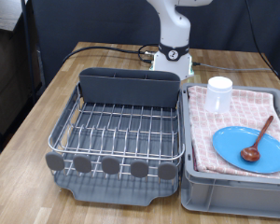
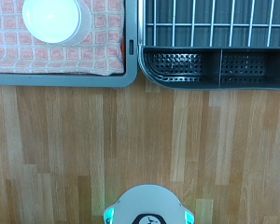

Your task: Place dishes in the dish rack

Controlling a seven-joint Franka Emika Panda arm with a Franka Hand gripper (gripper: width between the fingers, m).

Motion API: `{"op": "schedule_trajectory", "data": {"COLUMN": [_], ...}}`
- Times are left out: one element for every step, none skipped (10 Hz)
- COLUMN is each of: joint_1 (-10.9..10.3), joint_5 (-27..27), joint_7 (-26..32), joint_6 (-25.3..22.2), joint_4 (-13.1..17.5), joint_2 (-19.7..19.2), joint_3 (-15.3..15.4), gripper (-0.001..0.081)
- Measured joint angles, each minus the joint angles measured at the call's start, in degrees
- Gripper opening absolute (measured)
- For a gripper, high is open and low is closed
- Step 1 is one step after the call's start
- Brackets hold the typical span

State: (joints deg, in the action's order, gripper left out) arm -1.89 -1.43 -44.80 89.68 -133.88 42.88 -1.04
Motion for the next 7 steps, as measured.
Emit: {"op": "schedule_trajectory", "data": {"joint_1": [0.0,0.0,0.0,0.0,0.0,0.0,-0.1], "joint_5": [-0.2,-0.2,0.0,0.4,1.2,1.9,2.7], "joint_7": [0.0,-0.8,-2.5,-4.7,-7.8,-11.6,-14.7], "joint_6": [0.2,0.3,0.9,2.5,4.6,7.6,10.6], "joint_4": [0.0,0.0,0.2,0.4,0.5,0.5,0.5], "joint_2": [-0.2,-1.2,-3.0,-5.1,-7.1,-8.8,-10.1], "joint_3": [0.3,1.1,2.3,3.6,4.7,6.0,7.4], "gripper": [0.0803,0.0803,0.0803,0.0803,0.0803,0.0803,0.0803]}}
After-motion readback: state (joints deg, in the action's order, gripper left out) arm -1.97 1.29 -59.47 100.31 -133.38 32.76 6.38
